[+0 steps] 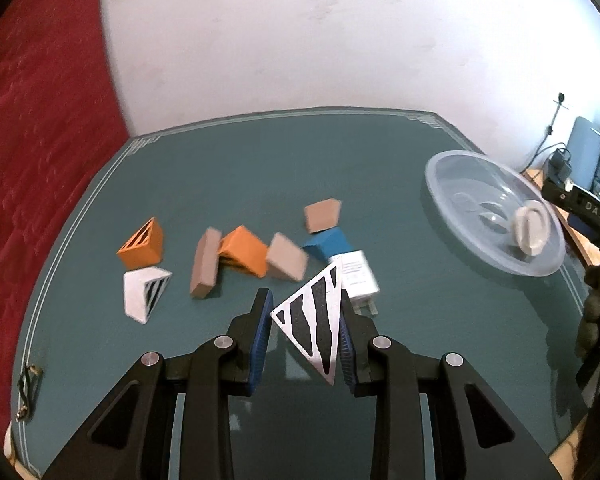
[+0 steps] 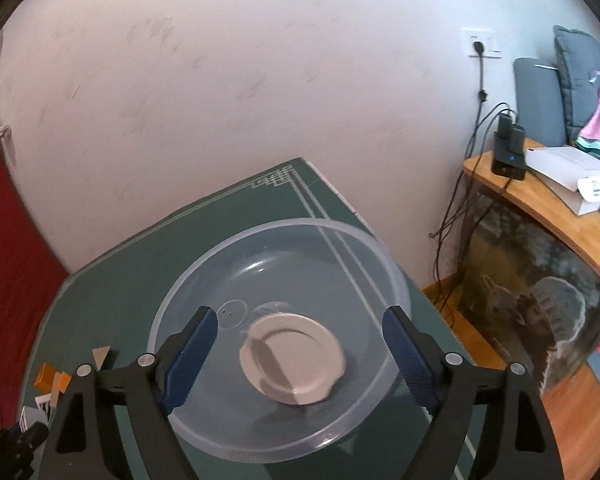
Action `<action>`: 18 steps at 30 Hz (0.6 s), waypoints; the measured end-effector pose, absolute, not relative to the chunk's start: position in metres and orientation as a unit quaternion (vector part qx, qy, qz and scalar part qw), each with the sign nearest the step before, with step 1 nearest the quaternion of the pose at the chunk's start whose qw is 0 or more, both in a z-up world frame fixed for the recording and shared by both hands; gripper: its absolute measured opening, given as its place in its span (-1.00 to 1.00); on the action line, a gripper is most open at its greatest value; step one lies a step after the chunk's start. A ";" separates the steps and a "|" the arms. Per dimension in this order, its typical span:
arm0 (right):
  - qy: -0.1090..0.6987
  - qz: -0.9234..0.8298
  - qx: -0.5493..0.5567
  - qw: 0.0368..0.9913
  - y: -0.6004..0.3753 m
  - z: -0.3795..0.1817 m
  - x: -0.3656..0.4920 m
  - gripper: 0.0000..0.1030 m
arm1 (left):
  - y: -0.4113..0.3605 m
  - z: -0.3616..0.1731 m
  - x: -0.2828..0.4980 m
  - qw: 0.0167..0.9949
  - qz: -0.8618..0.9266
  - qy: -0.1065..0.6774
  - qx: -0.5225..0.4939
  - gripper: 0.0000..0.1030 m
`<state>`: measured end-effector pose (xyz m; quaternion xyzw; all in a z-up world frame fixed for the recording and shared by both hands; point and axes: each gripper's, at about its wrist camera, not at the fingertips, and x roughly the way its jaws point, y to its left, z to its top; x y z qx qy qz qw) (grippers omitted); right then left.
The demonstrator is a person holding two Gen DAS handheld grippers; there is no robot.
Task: Organize rigid objects
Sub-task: 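Carry the dish and triangle over the clear bowl and open both tools to drop them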
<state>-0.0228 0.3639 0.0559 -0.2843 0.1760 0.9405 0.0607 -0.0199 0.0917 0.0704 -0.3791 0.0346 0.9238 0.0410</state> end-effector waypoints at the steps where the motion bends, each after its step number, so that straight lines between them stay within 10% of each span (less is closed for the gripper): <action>1: 0.177 0.941 -0.282 0.064 0.367 0.057 -0.023 0.70 | 0.097 0.072 -0.021 0.046 0.924 0.038 -0.378 -0.39; 18: 0.184 0.937 -0.242 0.173 0.388 0.055 -0.012 0.70 | 0.188 0.085 -0.044 0.145 0.913 0.059 -0.376 -0.39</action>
